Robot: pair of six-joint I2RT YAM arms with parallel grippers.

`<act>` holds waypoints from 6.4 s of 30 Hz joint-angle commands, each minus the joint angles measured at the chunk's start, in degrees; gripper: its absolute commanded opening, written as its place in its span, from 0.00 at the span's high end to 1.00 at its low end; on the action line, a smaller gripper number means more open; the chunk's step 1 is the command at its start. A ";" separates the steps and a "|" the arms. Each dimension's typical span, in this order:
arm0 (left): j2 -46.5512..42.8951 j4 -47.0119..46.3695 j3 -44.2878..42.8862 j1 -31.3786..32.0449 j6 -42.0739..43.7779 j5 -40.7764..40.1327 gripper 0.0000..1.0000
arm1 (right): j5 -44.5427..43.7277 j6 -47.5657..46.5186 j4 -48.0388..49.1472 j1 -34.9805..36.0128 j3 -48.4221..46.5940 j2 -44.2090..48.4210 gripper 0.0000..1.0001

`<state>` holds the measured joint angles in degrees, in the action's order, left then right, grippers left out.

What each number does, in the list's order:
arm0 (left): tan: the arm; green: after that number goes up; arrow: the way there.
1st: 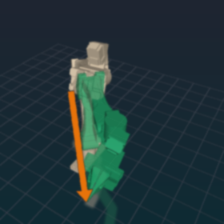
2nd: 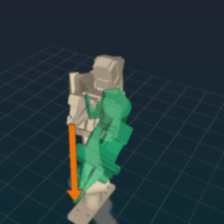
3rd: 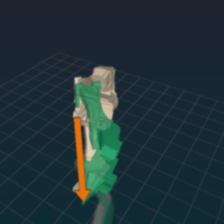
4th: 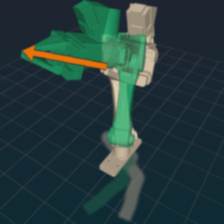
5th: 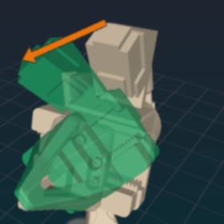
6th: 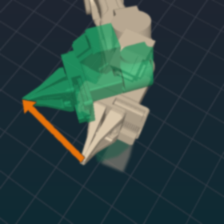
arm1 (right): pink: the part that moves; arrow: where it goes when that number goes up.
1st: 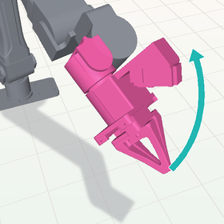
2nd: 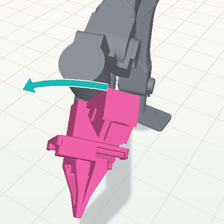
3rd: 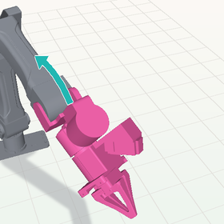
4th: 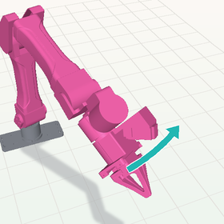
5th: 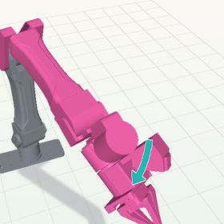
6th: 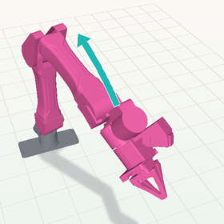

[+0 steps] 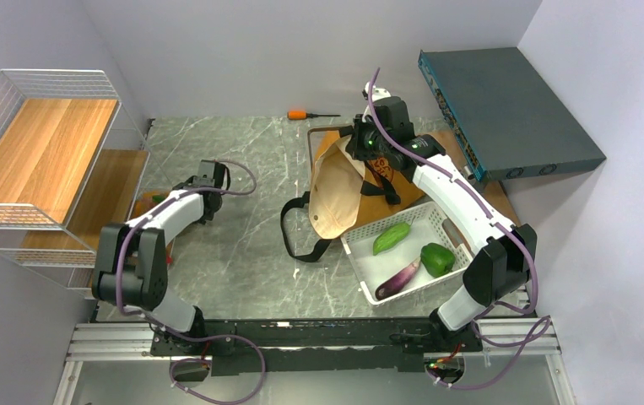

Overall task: Place the food into the grocery bag and tie it
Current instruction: Pick up the snack from the shelf, then place the snack in the grocery bag.

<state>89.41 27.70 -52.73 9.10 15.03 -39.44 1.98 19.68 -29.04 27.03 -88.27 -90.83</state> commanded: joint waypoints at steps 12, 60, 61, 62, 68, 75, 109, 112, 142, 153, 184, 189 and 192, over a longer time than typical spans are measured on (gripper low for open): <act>-5.06 3.79 -7.02 1.88 -12.23 30.85 1.00 | -0.50 -0.09 1.52 -0.73 -1.70 0.53 1.00; 12.10 -3.14 -2.42 16.68 4.30 3.98 0.92 | -1.80 -1.97 2.19 -1.37 1.63 4.34 1.00; 12.33 -1.89 -3.10 16.73 4.09 4.87 0.96 | -1.80 -1.89 2.24 -1.37 1.54 4.22 1.00; 12.30 -0.57 -3.87 16.74 3.97 6.04 0.99 | -1.80 -1.90 2.23 -1.39 1.45 4.10 1.00; 10.77 7.86 -10.31 16.69 -1.03 16.33 1.00 | -1.69 -1.58 2.40 -1.34 0.97 3.61 1.00; 6.43 9.49 -14.09 16.69 -8.15 19.12 1.00 | -1.74 -1.58 2.48 -1.36 1.59 4.09 1.00; -25.53 7.82 -19.71 16.71 -15.73 46.41 1.00 | -0.75 -0.73 2.58 -1.38 0.64 2.71 1.00; -25.86 11.08 -22.81 16.80 -12.24 50.24 1.00 | -0.36 -0.55 2.71 -1.45 0.39 2.43 1.00; -14.40 20.03 -38.98 20.42 -10.65 76.33 1.00 | 0.66 -0.15 2.93 -1.36 -0.32 1.46 1.00; -8.13 15.64 -42.28 23.50 -13.97 82.48 1.00 | 0.31 -0.55 2.82 -1.36 -0.50 1.50 1.00; 4.21 2.89 -46.37 23.94 -24.33 72.73 1.00 | 0.98 -0.29 0.26 -1.41 -5.95 4.13 1.00; 4.90 0.52 -45.27 23.94 -27.37 72.26 1.00 | 1.49 0.21 0.04 -1.38 -7.63 4.20 1.00; 4.80 -4.97 -43.79 23.94 -30.88 72.65 1.00 | 1.77 0.52 0.02 -1.37 -7.86 4.10 1.00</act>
<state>95.53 35.88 -95.00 32.86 -10.48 31.59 2.96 19.07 -31.05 25.69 -92.36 -89.43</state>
